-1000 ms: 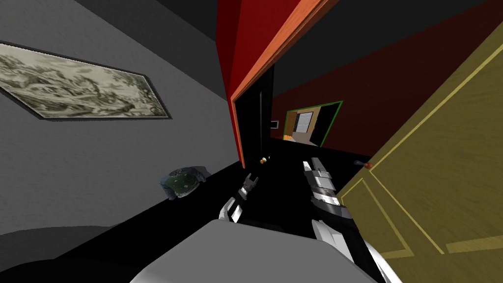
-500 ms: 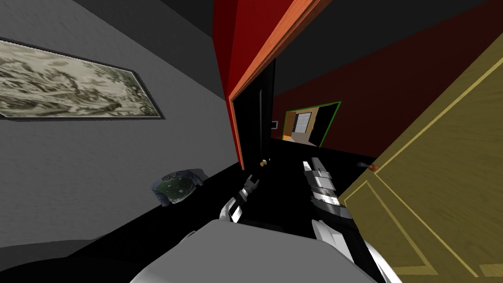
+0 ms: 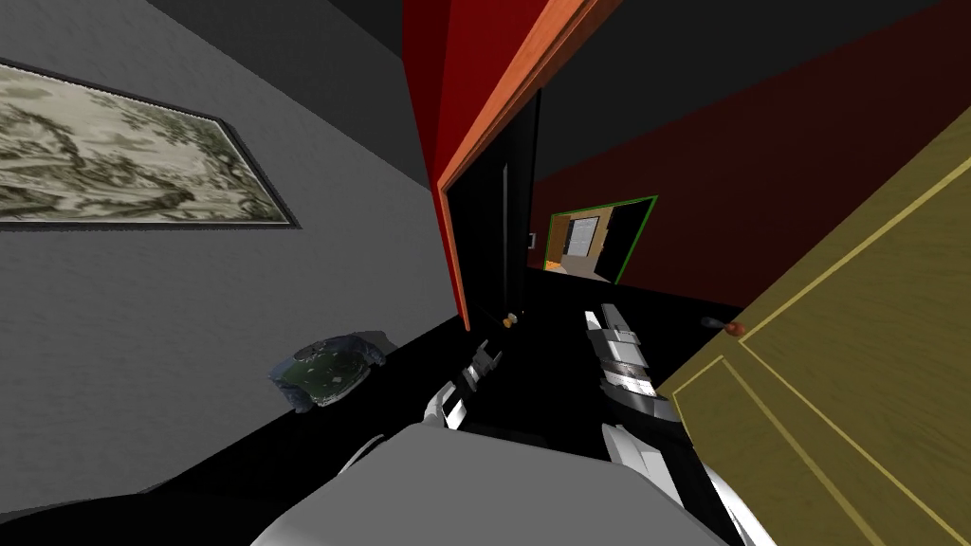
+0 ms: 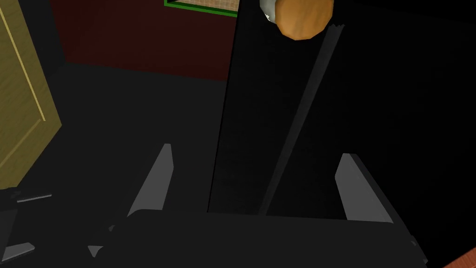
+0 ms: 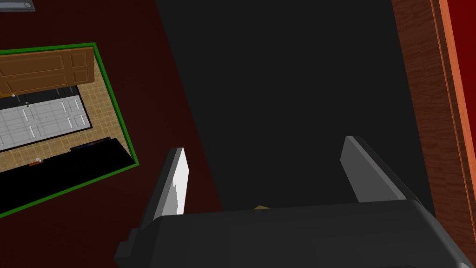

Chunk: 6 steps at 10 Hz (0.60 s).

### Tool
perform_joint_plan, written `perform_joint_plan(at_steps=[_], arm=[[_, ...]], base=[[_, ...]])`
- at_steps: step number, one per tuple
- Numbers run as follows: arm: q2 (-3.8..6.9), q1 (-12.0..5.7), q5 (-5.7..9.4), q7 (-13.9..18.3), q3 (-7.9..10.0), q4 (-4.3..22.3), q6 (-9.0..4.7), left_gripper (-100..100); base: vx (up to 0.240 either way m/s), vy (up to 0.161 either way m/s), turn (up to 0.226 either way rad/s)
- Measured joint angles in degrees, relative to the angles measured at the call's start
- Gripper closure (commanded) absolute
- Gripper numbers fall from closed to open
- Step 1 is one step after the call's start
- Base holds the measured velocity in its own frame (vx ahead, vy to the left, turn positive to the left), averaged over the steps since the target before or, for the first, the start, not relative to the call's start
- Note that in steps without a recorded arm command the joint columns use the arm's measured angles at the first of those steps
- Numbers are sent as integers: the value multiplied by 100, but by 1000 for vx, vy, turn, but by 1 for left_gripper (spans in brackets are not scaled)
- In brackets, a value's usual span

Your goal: Push the door open

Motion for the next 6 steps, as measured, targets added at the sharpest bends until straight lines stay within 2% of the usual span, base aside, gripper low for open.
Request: perform_joint_plan(at_steps=[5,6], arm=[[-9,-280,-62,-331,-116,631,-167,-100],[10,-287,-87,-388,-158,661,-163,-100]], base=[[117,38,-32],[84,20,-12]])
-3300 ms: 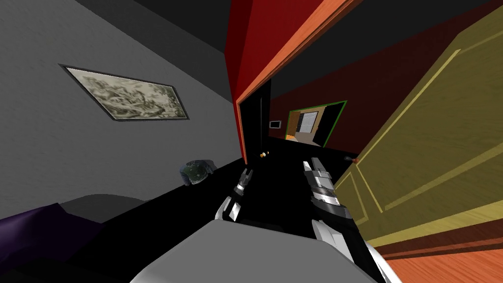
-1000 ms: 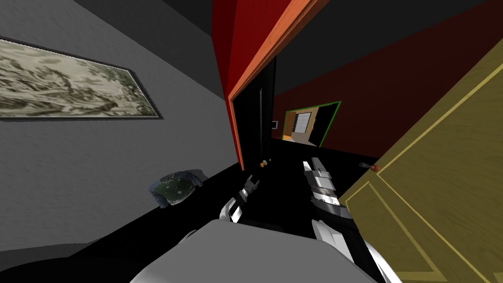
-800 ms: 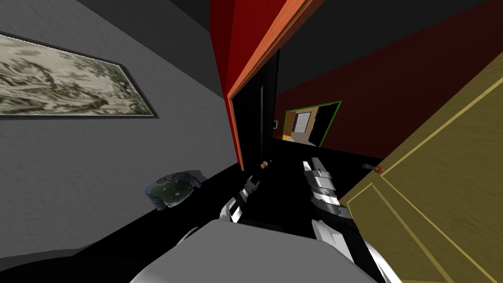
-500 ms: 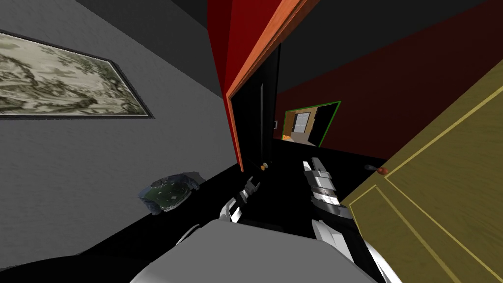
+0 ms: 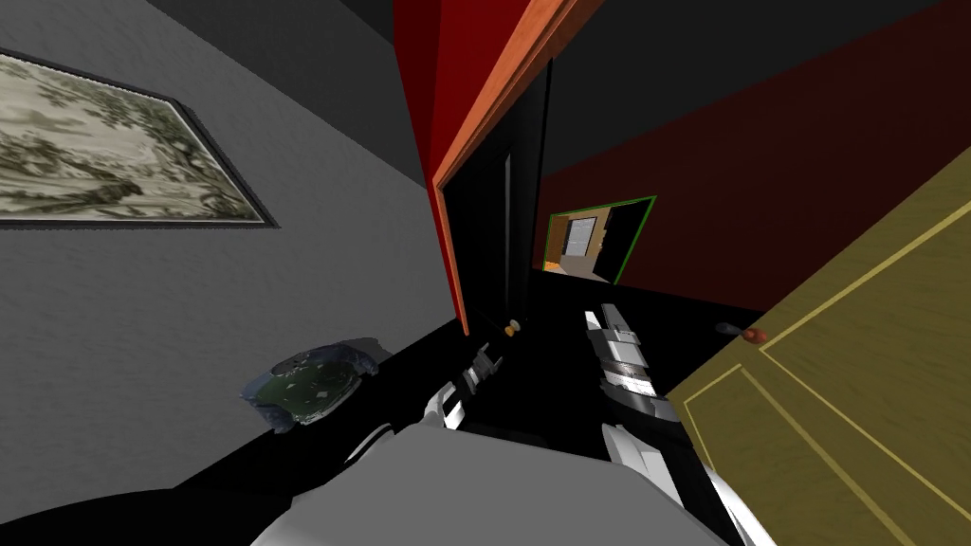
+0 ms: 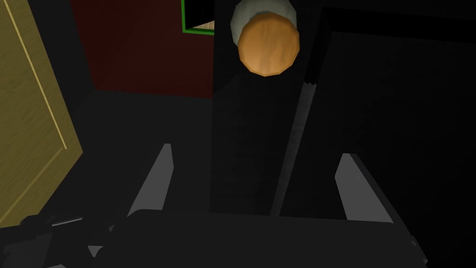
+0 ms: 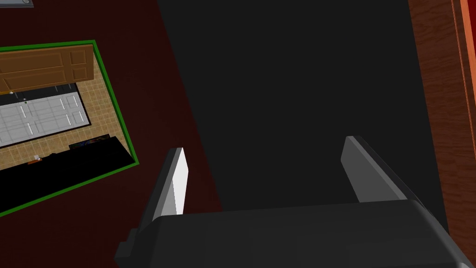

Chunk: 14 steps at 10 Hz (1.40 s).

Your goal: Push the door open

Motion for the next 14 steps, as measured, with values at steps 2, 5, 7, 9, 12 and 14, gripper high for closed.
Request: perform_joint_plan(at_steps=[2,5,7,9,12,14], arm=[[-24,-131,-10,-109,-21,282,-87,-100],[-47,-130,-2,-147,-8,304,-82,-100],[-77,-124,8,-180,9,316,-68,-100],[-115,-120,20,-217,29,334,-51,-100],[-153,-123,32,-259,50,360,-40,100],[-156,-134,34,-257,53,356,-30,100]], base=[[58,18,-16],[133,-95,-27],[154,-155,-26],[202,-125,-28],[72,-51,-6],[-13,14,-18]])
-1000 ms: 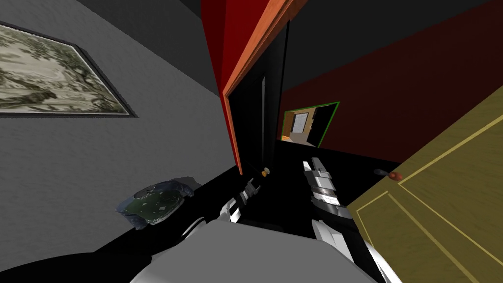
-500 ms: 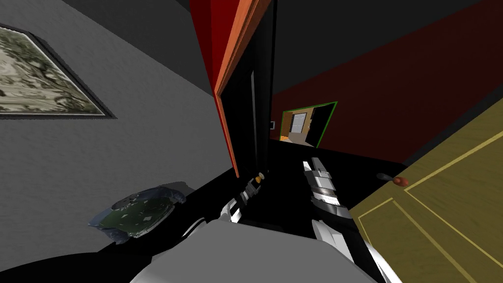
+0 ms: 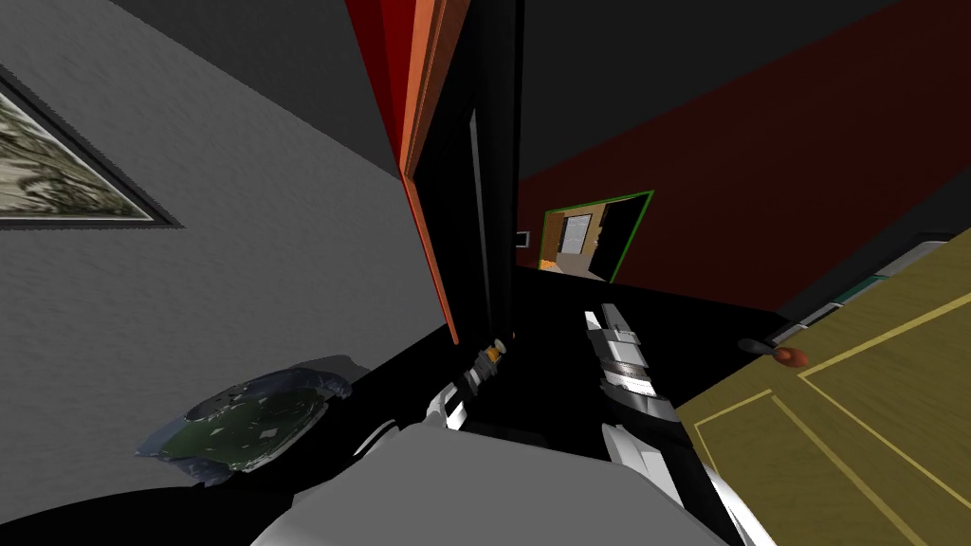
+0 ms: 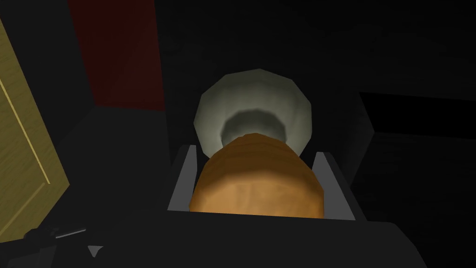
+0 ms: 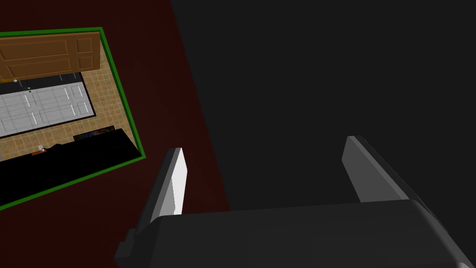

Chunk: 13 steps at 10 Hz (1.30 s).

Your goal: Push the door open

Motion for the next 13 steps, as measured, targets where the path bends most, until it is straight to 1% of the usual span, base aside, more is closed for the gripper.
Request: perform_joint_plan(at_steps=[4,5,7,9,11,12,13], arm=[[-5,-8,-2,2,-3,-2,8,100],[-2,4,27,82,-6,-9,21,100],[2,19,88,275,-8,7,24,100],[11,72,166,514,-15,-51,47,100],[-18,53,262,762,-7,13,26,100],[4,135,308,921,-24,-129,75,100],[7,148,366,1089,-34,-147,88,100]], base=[[5,-3,-7],[24,-16,-19],[20,-16,-11],[24,-18,-16],[33,-20,-31],[35,-24,-33],[29,-21,-12]])
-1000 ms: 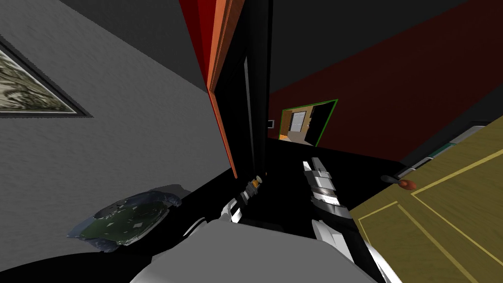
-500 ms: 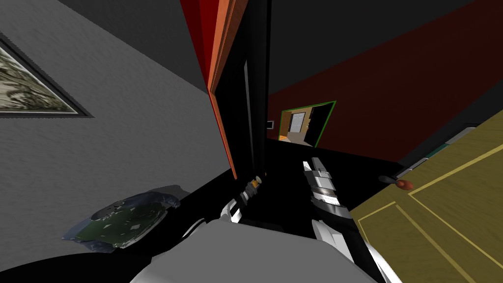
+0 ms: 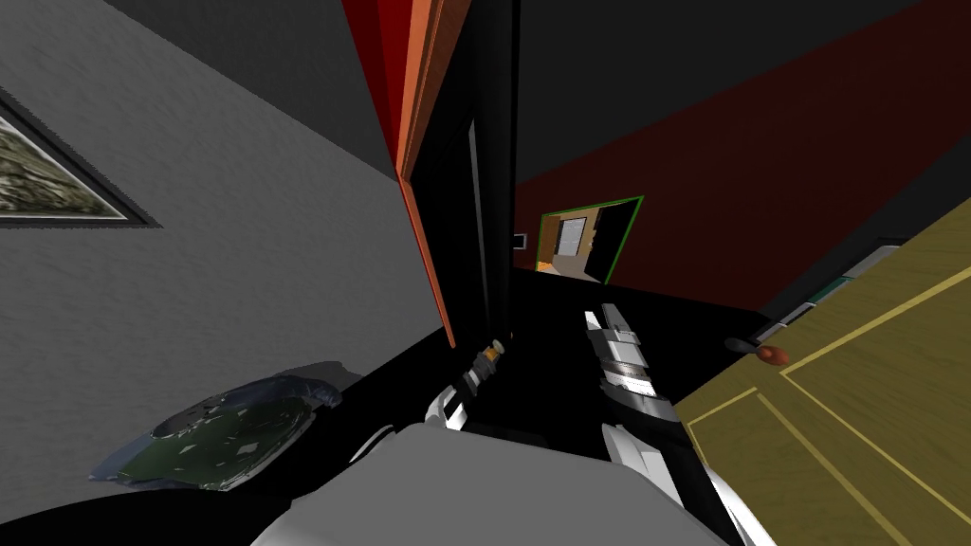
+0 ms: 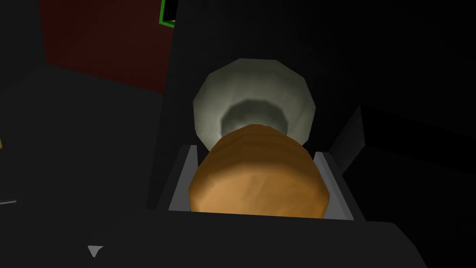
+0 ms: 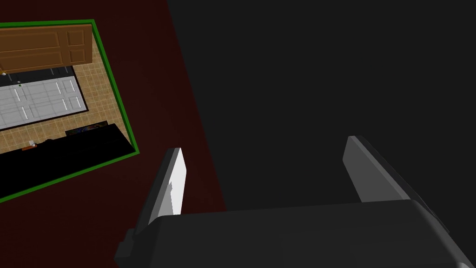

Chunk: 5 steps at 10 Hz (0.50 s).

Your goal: Push the door open

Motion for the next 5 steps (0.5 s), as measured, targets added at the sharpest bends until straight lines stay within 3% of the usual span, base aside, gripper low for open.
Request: perform_joint_plan(at_steps=[1,5], arm=[[-29,-49,39,89,15,107,-53,100],[-14,23,239,657,2,2,-22,100]], base=[[24,-27,-24],[34,-24,-26]])
